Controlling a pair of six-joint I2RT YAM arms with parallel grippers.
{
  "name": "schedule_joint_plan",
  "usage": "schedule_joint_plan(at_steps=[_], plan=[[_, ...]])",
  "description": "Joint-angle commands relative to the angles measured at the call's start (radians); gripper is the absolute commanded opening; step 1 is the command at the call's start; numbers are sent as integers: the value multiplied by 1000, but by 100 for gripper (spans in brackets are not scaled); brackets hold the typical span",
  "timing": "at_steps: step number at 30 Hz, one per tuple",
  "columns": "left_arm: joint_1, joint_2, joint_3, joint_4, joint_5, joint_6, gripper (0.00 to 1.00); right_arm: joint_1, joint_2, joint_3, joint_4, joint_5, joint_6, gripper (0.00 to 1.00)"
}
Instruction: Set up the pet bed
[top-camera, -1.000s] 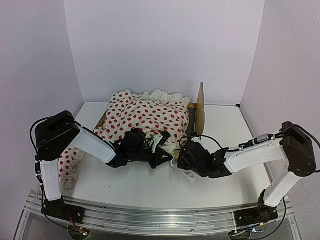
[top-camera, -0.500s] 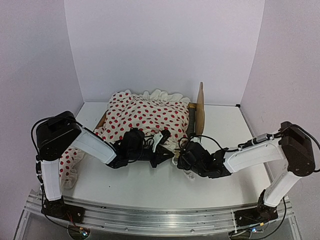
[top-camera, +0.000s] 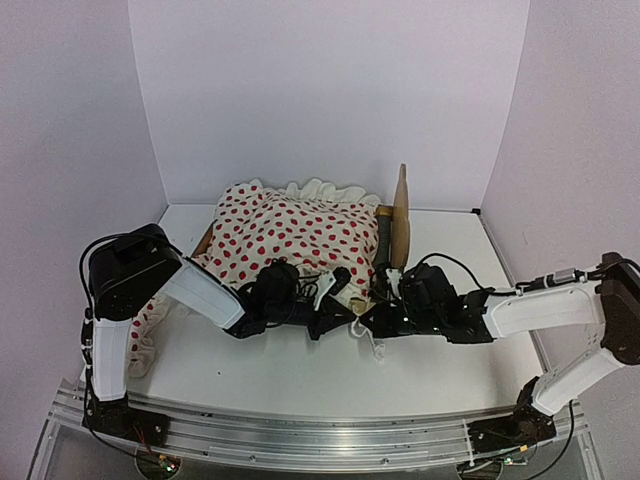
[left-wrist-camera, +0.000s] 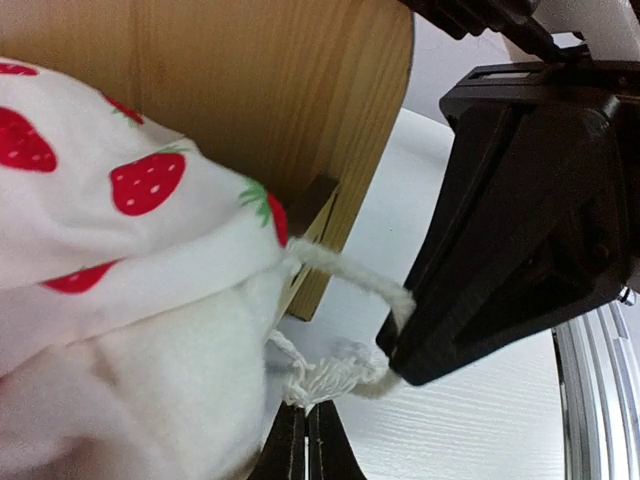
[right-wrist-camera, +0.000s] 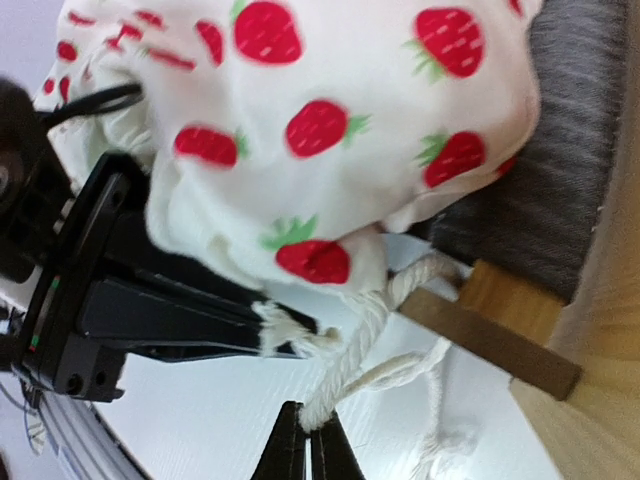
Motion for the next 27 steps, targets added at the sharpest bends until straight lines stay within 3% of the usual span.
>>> schedule_joint_plan(at_steps=[1,13,18,27], plan=[[-6,31,82,-24,39,41,0,-7,-37,-8,27,-169,-69,0],[-10,108,151,-20,179,105,0,-8,-83,-17,-27,-149,-90,1],[-21,130,167,-19,237,155,0,-8,-84,26,-142,-135,-91,10],[-28,143,175,11,199,227,0,-8,-130,88,-325,-207,-103,31]])
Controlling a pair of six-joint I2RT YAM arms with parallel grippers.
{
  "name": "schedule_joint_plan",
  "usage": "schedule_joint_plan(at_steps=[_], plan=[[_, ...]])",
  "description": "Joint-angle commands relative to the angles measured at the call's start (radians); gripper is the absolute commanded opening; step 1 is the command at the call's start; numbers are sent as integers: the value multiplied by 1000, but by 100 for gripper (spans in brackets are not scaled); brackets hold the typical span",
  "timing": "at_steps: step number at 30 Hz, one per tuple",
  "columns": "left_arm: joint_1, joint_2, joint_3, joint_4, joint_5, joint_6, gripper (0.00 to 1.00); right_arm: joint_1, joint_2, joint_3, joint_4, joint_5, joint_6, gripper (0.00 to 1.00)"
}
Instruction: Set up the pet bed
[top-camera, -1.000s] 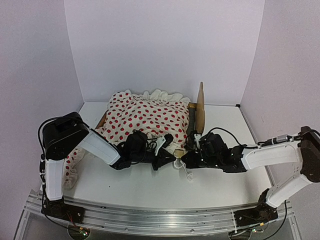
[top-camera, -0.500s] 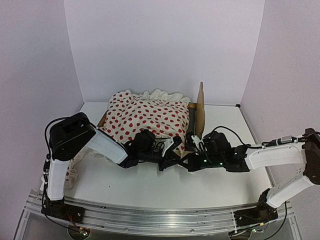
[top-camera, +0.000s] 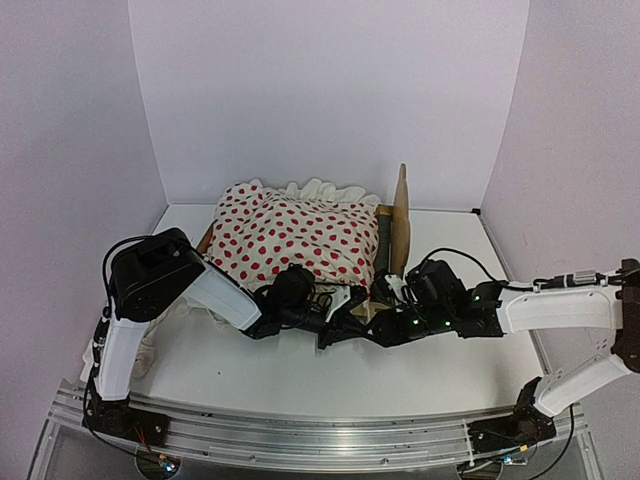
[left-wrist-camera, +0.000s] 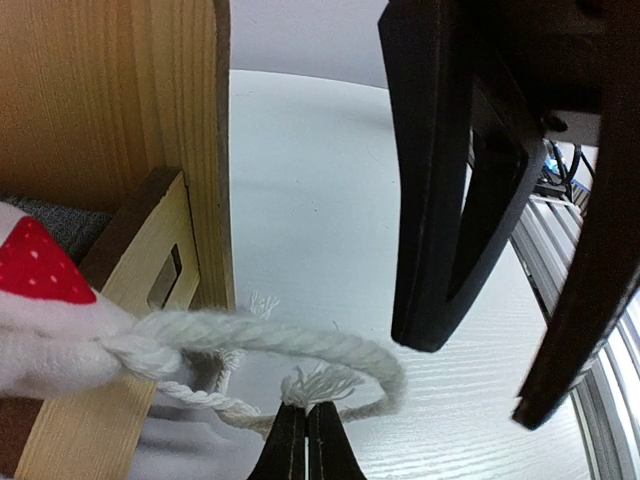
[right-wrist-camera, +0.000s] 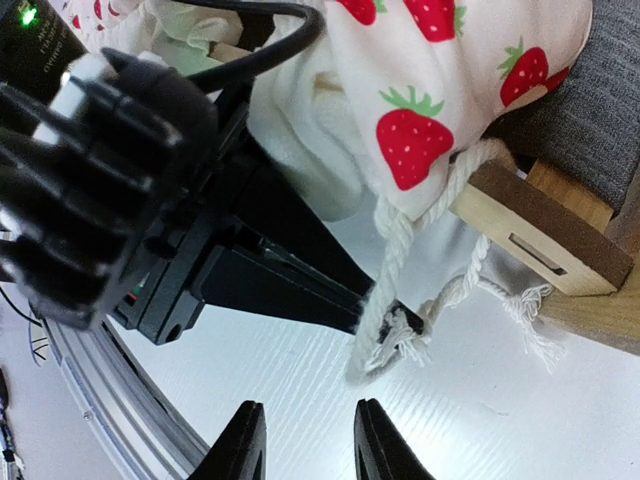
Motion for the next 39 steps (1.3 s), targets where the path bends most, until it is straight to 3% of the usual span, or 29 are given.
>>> schedule_joint_plan(at_steps=[1,5,9,14,21,26,39], plan=[[-9,14,43,52,-7,48,0,-1,-59,60,-121,-57,-13,32],[-10,20,49,58,-20,50,0,-1,-131,36,-186,-8,-2,31],[-10,21,52,58,-28,55,0,-2,-195,-22,-197,139,24,17],[-10,21,56,57,-24,56,0,-5,-120,-17,-193,254,-33,15],[-10,20,52,67,-14,61,0,-6,-26,-6,-33,193,-180,22],[-10,22,52,82,-12,54,0,-15,-8,-33,86,162,-168,25],[-10,22,49,105,-4,57,0,-26,81,-16,155,173,-116,23]])
